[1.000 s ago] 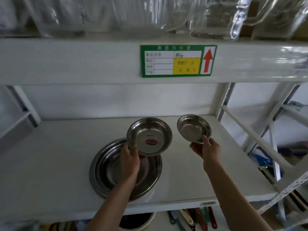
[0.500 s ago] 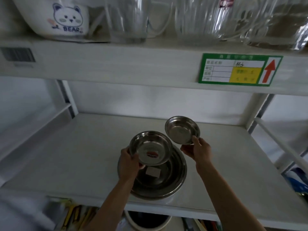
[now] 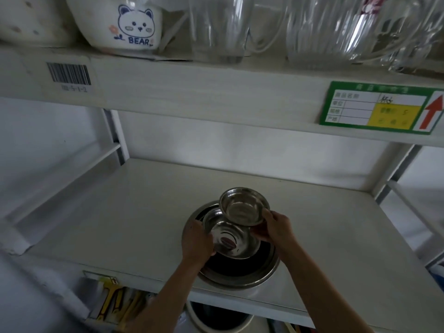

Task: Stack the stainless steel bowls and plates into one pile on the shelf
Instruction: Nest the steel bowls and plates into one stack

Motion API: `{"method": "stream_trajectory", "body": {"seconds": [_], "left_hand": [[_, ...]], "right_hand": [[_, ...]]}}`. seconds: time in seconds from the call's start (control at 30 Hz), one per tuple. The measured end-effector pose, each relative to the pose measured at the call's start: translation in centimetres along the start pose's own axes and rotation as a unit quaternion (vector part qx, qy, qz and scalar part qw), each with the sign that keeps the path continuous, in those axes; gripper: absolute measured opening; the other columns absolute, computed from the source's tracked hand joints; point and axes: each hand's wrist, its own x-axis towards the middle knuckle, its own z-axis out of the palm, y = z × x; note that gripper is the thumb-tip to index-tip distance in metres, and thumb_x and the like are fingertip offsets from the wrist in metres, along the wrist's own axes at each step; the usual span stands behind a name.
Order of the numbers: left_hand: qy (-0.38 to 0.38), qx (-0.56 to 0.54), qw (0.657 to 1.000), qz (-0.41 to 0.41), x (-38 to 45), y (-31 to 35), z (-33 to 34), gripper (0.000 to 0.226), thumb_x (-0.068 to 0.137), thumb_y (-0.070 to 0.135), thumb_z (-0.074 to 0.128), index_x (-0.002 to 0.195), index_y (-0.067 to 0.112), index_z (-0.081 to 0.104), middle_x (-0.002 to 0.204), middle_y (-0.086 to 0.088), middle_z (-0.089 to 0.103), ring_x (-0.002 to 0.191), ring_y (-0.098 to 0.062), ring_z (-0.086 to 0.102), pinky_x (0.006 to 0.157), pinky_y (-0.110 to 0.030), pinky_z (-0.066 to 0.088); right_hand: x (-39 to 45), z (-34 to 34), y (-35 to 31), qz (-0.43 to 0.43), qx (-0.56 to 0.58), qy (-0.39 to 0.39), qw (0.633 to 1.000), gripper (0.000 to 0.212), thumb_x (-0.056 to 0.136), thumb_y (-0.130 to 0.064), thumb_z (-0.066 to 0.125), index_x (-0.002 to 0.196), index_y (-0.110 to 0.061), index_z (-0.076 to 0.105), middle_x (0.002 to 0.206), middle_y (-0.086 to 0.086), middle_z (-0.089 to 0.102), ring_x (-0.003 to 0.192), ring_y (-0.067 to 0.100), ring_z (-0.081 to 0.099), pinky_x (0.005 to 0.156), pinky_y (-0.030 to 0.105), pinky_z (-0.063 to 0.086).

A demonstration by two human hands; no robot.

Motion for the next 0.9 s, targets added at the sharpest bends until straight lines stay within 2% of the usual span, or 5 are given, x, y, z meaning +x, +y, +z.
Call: {"method": "stream_trajectory", "body": {"seconds": [0.2,0.4,0.6,0.8,0.9], "left_hand": [[-0.029,0.075,0.997,0.012,-0.7,1.3,-0.5,0.025,0.079,0.028,0.064,0.088,0.005,0.062,0.084,-0.010,0.071,0.075,-0.029,0.072,0.068,-0.042,0.061],[-0.066,0.131,0.989,-0.009,-1.2,2.0,-2.0,0.027,0.090,0.027,0.059,0.108,0.006,0.059,0.107,-0.013,0.067,0.091,-0.031,0.070,0.086,-0.041,0.056],[-0.020,0.103,0.994,0.022,-1.0,1.5,-3.0,0.004,0.087,0.022,0.062,0.088,0.018,0.061,0.100,-0.015,0.071,0.085,-0.029,0.071,0.083,-0.043,0.057],[0.069,0.095,0.992,0.051,-1.5,1.2,-2.8,0.033,0.088,0.029,0.063,0.118,0.016,0.064,0.114,-0.001,0.069,0.100,-0.016,0.066,0.081,-0.025,0.048],[0.096,0.113,0.985,0.083,-1.8,1.2,-2.6,0.034,0.087,0.028,0.063,0.120,0.016,0.060,0.118,-0.004,0.059,0.110,-0.020,0.056,0.089,-0.030,0.046]], "right_hand": [[0.3,0.4,0.7,0.031,-0.070,-0.027,0.997,0.027,0.098,-0.023,0.054,0.110,-0.004,0.068,0.098,0.027,0.071,0.064,0.031,0.072,0.047,0.030,0.057],[0.0,0.8,0.9,0.052,-0.171,-0.046,0.983,0.030,0.100,-0.023,0.050,0.104,0.002,0.066,0.074,0.026,0.072,0.053,0.032,0.070,0.056,0.038,0.062],[0.3,0.7,1.5,0.050,-0.293,-0.067,0.952,0.031,0.095,-0.028,0.048,0.095,0.000,0.061,0.058,0.016,0.071,0.065,0.039,0.074,0.079,0.051,0.060],[-0.4,0.5,1.3,-0.030,-0.430,-0.069,0.899,0.024,0.091,-0.023,0.054,0.071,-0.008,0.055,0.048,0.009,0.064,0.049,0.024,0.065,0.074,0.035,0.057],[-0.7,0.3,1.3,-0.072,-0.488,-0.058,0.868,0.030,0.090,-0.030,0.056,0.065,-0.015,0.051,0.061,0.007,0.065,0.067,0.028,0.069,0.073,0.034,0.055]]}}
